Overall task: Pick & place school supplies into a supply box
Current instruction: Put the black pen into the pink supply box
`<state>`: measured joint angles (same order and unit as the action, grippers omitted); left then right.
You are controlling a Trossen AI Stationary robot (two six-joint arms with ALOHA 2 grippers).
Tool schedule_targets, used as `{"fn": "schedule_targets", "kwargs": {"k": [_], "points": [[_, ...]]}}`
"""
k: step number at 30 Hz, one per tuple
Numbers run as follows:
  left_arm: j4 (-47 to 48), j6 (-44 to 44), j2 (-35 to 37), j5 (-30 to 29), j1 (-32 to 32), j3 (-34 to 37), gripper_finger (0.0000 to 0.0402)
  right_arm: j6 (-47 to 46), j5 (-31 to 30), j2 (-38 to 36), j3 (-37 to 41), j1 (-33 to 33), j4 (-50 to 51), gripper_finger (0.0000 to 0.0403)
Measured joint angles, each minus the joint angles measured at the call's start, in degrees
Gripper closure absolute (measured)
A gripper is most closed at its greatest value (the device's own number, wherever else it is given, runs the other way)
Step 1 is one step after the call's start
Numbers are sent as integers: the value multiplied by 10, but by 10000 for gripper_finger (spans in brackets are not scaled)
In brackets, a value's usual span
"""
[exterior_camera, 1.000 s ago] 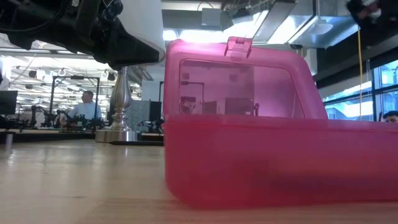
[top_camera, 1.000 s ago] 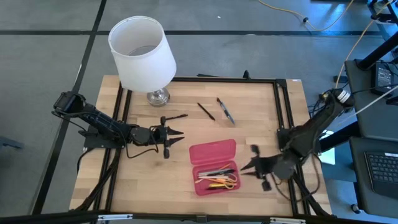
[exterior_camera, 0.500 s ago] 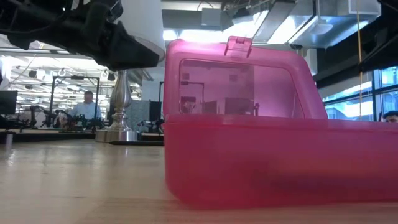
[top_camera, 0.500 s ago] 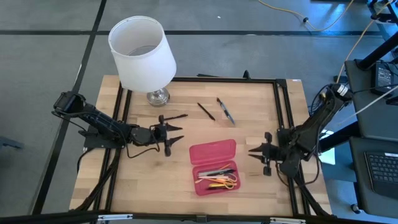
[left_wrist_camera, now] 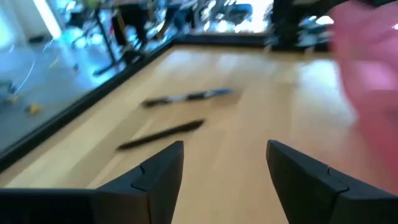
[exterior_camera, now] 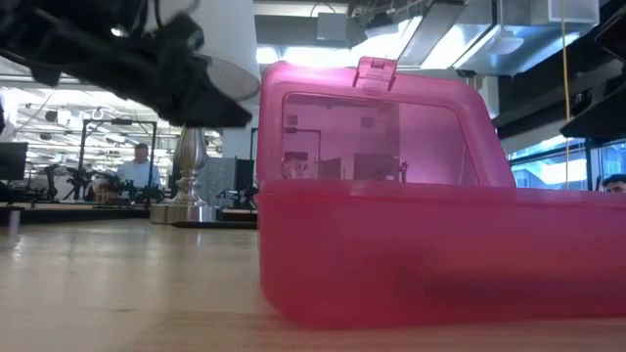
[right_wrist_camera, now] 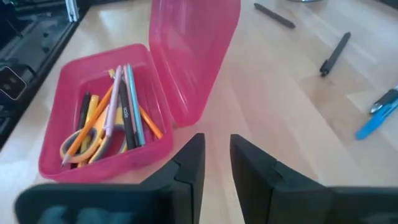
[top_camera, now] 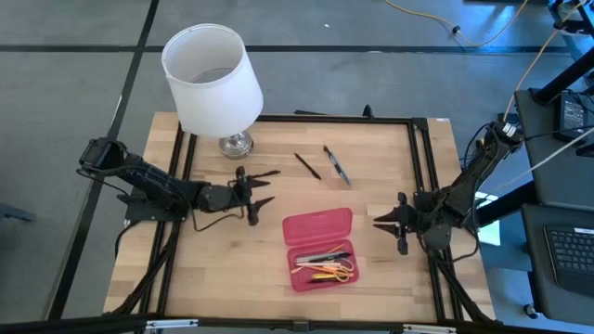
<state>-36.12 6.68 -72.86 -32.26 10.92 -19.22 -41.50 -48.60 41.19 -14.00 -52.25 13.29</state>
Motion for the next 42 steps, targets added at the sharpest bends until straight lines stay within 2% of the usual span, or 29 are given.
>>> {"fn": "schedule_targets", "kwargs": {"k": [7,9,12,18,21,29,34,42], "points": [[60,12,0,27,-90,1,197,-1,1,-6,17,0,-17,323],[50,12,0,57,-116,15,200,0,1,-6,17,0,-20,323],[-6,13,0,105,-151,59,205,1,1,-6,17,0,-20,323],[-164,5,0,162,-198,161,217,13,1,-6,17,0,-20,323],[-177,3,0,170,-215,188,223,13,1,-6,17,0,-20,323],[-162,2,-1,191,-254,188,239,13,-12,-6,17,0,-20,323],[-163,16,-4,234,-272,188,247,13,-13,-6,17,0,-24,323],[-163,13,-30,230,-273,171,256,15,-13,-6,17,0,-24,323]]}}
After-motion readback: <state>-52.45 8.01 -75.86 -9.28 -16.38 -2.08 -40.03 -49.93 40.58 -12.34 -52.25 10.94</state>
